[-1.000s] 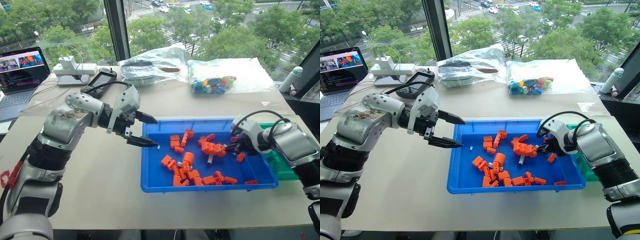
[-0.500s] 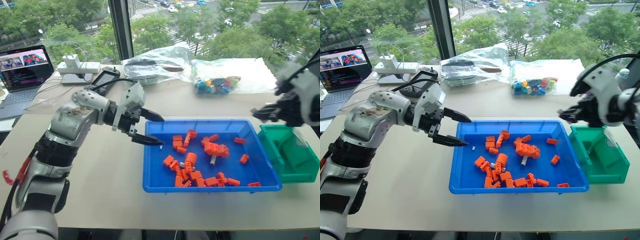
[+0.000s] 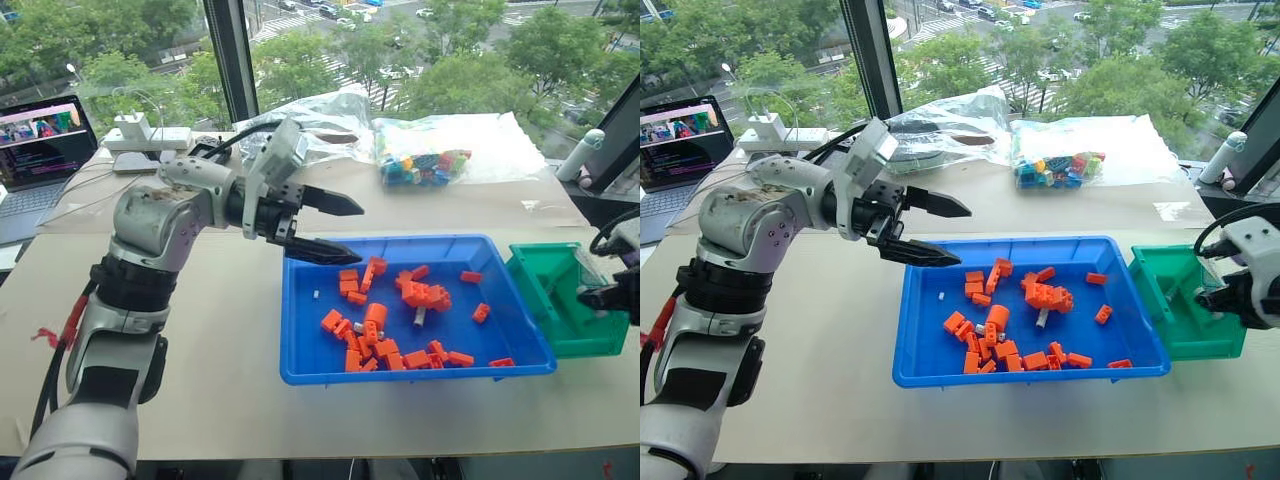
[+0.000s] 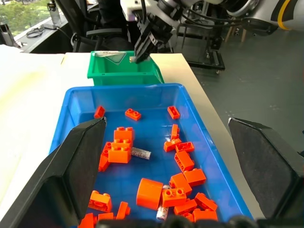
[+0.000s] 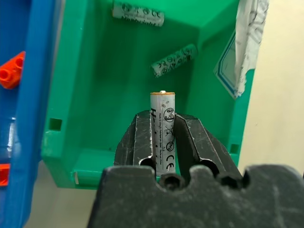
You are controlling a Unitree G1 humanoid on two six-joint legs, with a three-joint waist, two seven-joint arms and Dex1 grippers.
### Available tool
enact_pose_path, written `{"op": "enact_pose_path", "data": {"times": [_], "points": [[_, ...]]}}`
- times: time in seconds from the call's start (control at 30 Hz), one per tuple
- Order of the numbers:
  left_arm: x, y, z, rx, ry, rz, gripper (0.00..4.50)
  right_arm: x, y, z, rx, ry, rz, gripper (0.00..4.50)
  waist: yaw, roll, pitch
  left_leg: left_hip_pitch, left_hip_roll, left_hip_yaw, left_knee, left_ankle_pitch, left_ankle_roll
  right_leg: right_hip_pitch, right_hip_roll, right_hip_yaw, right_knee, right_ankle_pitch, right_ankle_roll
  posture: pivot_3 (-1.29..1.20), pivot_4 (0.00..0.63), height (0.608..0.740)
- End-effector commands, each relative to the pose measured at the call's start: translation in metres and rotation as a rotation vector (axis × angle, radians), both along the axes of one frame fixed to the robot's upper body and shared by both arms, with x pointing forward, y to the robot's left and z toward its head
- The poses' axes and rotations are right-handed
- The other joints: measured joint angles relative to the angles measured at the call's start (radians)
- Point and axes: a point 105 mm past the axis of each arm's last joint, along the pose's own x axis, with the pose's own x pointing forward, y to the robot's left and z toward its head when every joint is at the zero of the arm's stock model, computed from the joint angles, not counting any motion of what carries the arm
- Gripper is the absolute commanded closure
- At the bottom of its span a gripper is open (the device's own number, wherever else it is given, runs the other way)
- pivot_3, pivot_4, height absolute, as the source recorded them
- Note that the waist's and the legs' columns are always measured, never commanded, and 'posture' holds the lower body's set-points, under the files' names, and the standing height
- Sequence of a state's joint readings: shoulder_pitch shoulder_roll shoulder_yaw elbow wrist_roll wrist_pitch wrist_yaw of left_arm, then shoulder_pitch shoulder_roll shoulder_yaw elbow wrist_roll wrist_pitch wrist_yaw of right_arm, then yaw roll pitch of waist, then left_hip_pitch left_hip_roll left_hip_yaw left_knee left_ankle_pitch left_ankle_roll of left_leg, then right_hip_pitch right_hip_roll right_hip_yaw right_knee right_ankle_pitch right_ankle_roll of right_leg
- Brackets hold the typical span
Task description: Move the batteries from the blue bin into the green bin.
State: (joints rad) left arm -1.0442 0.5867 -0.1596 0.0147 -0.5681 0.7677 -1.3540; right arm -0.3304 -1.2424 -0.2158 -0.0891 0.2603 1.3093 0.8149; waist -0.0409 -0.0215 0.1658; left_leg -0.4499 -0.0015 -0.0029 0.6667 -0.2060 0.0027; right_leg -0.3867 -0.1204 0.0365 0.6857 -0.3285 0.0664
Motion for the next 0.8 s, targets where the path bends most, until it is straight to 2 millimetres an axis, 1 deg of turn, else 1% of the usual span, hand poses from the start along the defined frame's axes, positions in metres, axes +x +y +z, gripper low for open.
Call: {"op": "enact_pose_path", "data": {"times": [0.03,0.1,0.13,0.17,0.2,0.23,0.3,0.37,0.43,0.5,0.53,0.57,0.6,0.67,0.73,0.77,0.8], "points": [[-0.001,0.002,0.012,-0.009,-0.051,0.004,0.07,0.003,-0.008,0.027,-0.038,-0.114,-0.028,2.26,0.0,0.0,0.0,0.0,0.0,0.0,0.0,0.0,0.0,0.0,0.0,0.0,0.0,0.0,0.0,0.0,0.15,0.737],[-0.001,0.003,0.013,-0.008,-0.054,0.01,0.07,0.004,-0.009,0.038,-0.073,-0.144,-0.03,1.65,0.001,0.0,0.0,0.0,0.0,0.0,0.0,0.0,0.0,0.0,0.0,0.0,0.0,0.0,0.0,0.0,0.15,0.737],[-0.001,0.004,0.013,-0.008,-0.054,0.012,0.07,0.006,-0.008,0.047,-0.09,-0.171,-0.025,1.24,0.0,0.0,0.0,0.0,0.0,0.0,0.0,0.0,0.0,0.0,0.0,0.0,0.0,0.0,0.0,0.0,0.15,0.737],[-0.001,0.006,0.013,-0.006,-0.049,0.016,0.07,0.008,-0.004,0.057,-0.102,-0.198,-0.016,0.95,0.0,0.0,0.0,0.0,0.0,0.0,0.0,0.0,0.0,0.0,0.0,0.0,0.0,0.0,0.0,0.0,0.15,0.737],[-0.001,0.008,0.012,-0.004,-0.035,0.022,0.07,0.009,0.01,0.063,-0.075,-0.208,0.024,0.58,0.0,0.0,0.0,0.0,0.0,0.0,0.0,0.0,0.0,0.0,0.0,0.0,-0.001,0.0,0.0,0.0,0.15,0.737],[-0.001,0.011,0.01,0.003,-0.021,0.025,0.07,0.01,0.028,0.066,-0.036,-0.201,0.087,0.25,-0.002,0.001,0.0,0.0,0.0,0.0,0.0,0.0,0.0,0.0,0.0,0.0,-0.001,0.0,0.0,0.0,0.15,0.737],[0.003,0.018,0.0,0.044,-0.024,0.051,0.07,0.008,0.073,0.064,0.051,-0.168,0.258,0.25,-0.008,0.001,0.0,0.001,0.001,0.0,-0.001,0.0,0.0,0.0,0.0,0.001,-0.001,0.0,0.0,0.0,0.15,0.737],[0.008,0.026,-0.011,0.094,-0.035,0.086,0.07,0.008,0.111,0.06,0.106,-0.143,0.397,0.25,-0.012,0.001,0.0,0.003,0.003,0.0,-0.002,0.0,0.0,0.001,0.003,0.002,-0.002,0.0,0.0,0.0,0.15,0.737],[0.011,0.031,-0.017,0.126,-0.04,0.105,0.07,0.008,0.134,0.055,0.12,-0.123,0.476,0.25,-0.011,0.001,0.0,0.004,0.004,-0.001,-0.002,0.0,0.0,0.002,0.006,0.003,-0.002,0.0,0.0,0.0,0.15,0.737],[0.013,0.034,-0.023,0.152,-0.051,0.121,0.07,0.009,0.168,0.036,0.147,-0.079,0.602,0.25,-0.004,0.001,0.0,0.003,0.004,-0.002,-0.001,0.0,0.0,0.002,0.006,0.003,-0.002,0.0,0.0,0.0,0.15,0.737],[0.013,0.034,-0.024,0.154,-0.052,0.121,0.07,0.009,0.179,0.028,0.156,-0.065,0.643,0.25,-0.002,0.001,0.0,0.003,0.003,-0.002,-0.001,0.0,0.0,0.002,0.005,0.004,-0.001,0.0,0.0,0.0,0.15,0.737],[0.013,0.033,-0.024,0.15,-0.051,0.119,0.07,0.013,0.187,0.018,0.15,-0.054,0.671,0.25,0.002,0.001,0.0,0.002,0.003,-0.002,-0.001,0.0,0.0,0.002,0.005,0.004,-0.001,0.0,0.0,0.0,0.15,0.737],[0.012,0.032,-0.023,0.143,-0.048,0.116,0.07,0.018,0.189,0.01,0.142,-0.052,0.673,0.25,0.006,0.001,0.0,0.0,0.002,-0.004,0.0,0.0,0.0,0.001,0.005,0.004,-0.001,0.0,0.0,0.0,0.15,0.737],[0.011,0.032,-0.022,0.139,-0.043,0.115,0.07,0.026,0.19,0.002,0.113,-0.055,0.677,0.25,0.013,0.001,0.0,-0.004,0.001,-0.007,0.003,0.0,0.0,0.0,0.005,0.004,0.0,0.0,0.0,0.0,0.15,0.737],[0.01,0.033,-0.023,0.142,-0.039,0.116,0.07,0.031,0.186,0.0,0.117,-0.049,0.669,0.25,0.019,0.001,0.0,-0.007,0.0,-0.008,0.005,0.0,0.0,-0.002,0.005,0.004,0.0,0.001,0.001,0.0,0.15,0.737],[0.01,0.033,-0.023,0.144,-0.038,0.116,0.07,0.034,0.183,0.0,0.103,-0.053,0.67,0.12,0.021,0.001,0.0,-0.008,0.0,-0.009,0.007,0.0,0.0,-0.002,0.005,0.003,0.0,0.001,0.001,0.0,0.15,0.737],[0.009,0.033,-0.024,0.144,-0.037,0.119,0.07,0.035,0.182,0.0,0.094,-0.058,0.677,0.12,0.022,0.001,0.0,-0.008,0.0,-0.009,0.007,0.0,0.0,-0.001,0.005,0.003,0.0,0.001,0.001,0.0,0.15,0.737]]}}
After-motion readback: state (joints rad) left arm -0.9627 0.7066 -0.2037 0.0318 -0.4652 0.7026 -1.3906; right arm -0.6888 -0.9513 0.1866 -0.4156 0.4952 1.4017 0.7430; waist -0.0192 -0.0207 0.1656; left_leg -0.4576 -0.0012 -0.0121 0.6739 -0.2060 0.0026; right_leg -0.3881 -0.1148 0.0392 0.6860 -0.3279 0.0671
